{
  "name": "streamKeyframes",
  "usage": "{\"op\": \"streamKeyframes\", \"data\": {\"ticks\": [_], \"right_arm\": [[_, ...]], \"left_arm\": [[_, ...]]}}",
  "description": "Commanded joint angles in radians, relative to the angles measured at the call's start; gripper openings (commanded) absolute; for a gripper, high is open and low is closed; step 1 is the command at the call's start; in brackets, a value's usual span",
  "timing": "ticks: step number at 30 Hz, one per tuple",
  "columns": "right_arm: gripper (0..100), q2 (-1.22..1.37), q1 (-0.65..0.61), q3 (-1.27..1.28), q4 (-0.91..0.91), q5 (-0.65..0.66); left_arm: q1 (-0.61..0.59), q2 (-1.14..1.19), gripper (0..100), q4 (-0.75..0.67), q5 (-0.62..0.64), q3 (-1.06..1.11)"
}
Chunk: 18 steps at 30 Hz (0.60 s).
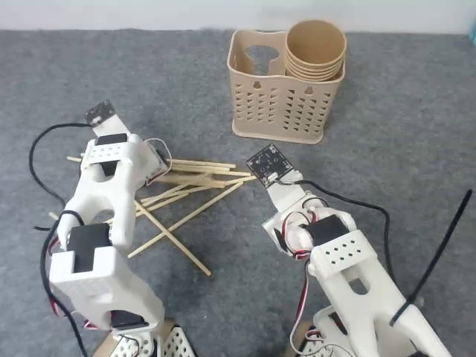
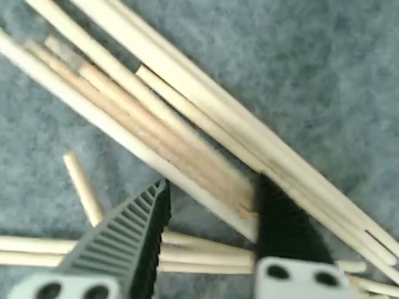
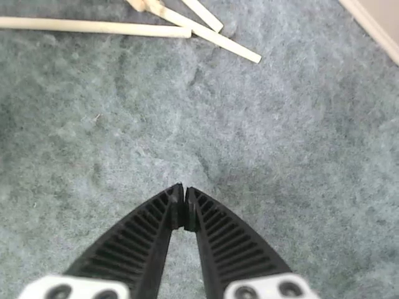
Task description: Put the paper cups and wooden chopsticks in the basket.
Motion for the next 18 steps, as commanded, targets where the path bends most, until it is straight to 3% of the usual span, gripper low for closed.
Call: {"op": "streamKeyframes", "data": {"ticks": [1, 11, 18], "right_arm": [[0.9, -0.036, -0.004, -0.008, -0.008, 0.017], [0.9, -0.036, -0.004, -0.008, -0.010, 0.017], [0.9, -0.035, -0.004, -0.008, -0.012, 0.015]], "left_arm": [[0.012, -0.003, 3, -0.005, -0.043, -0.028], [0.038, -0.025, 1, -0.002, -0.066, -0.042], [0.038, -0.183, 1, 0.087, -0.066, -0.082]]}}
